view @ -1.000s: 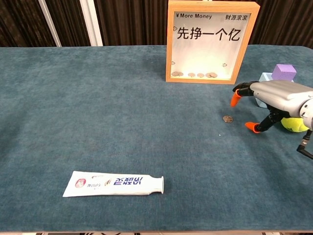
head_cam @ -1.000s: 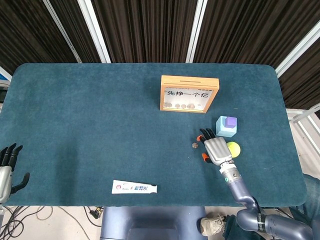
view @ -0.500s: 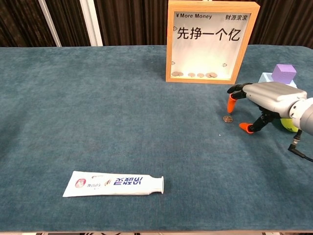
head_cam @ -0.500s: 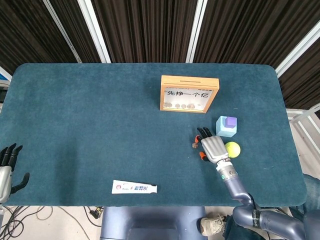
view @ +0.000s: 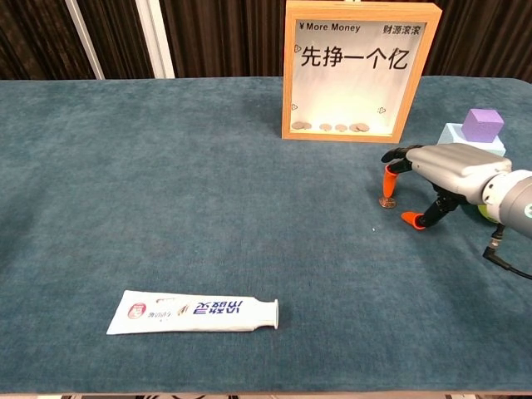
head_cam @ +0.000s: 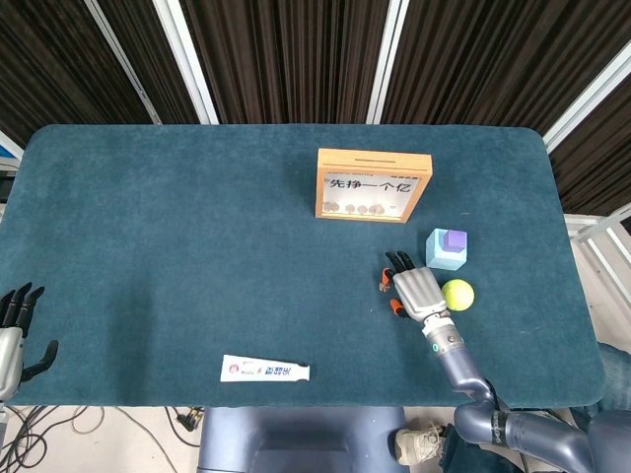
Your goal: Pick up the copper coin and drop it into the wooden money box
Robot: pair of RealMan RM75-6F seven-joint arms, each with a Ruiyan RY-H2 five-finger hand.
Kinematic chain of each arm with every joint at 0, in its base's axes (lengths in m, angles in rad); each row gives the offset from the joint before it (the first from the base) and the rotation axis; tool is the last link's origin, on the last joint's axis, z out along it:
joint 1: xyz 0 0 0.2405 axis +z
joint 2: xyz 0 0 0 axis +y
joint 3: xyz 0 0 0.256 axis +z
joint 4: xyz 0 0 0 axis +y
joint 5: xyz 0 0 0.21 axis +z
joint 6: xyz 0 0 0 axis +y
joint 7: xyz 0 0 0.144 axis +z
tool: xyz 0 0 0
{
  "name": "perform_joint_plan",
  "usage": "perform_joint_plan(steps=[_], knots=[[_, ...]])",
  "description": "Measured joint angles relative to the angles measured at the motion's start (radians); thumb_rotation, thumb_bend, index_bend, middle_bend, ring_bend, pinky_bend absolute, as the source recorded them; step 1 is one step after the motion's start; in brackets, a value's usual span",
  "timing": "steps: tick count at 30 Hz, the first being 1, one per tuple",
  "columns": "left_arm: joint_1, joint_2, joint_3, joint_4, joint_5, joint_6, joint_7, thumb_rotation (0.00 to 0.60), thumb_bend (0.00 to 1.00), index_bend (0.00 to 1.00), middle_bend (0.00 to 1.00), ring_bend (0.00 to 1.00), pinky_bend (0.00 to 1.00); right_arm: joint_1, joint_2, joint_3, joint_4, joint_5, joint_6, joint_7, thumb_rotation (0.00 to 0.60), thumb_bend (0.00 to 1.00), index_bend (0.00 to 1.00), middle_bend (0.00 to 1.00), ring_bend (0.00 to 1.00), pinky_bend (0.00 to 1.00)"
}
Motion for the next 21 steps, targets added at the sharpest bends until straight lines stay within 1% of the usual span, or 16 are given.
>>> perform_joint_plan(steps=[21], knots=[[-0.002, 0.005, 0.001, -0.007, -0.010, -0.008, 0.001, 0.600, 0.36, 0.09, 0.00, 0.00, 0.00, 0.022, -0.016, 0.004, 0.022, 0.028, -0.018, -0.006, 0.600, 0.43, 0.43, 0.11, 0.10, 0.96]])
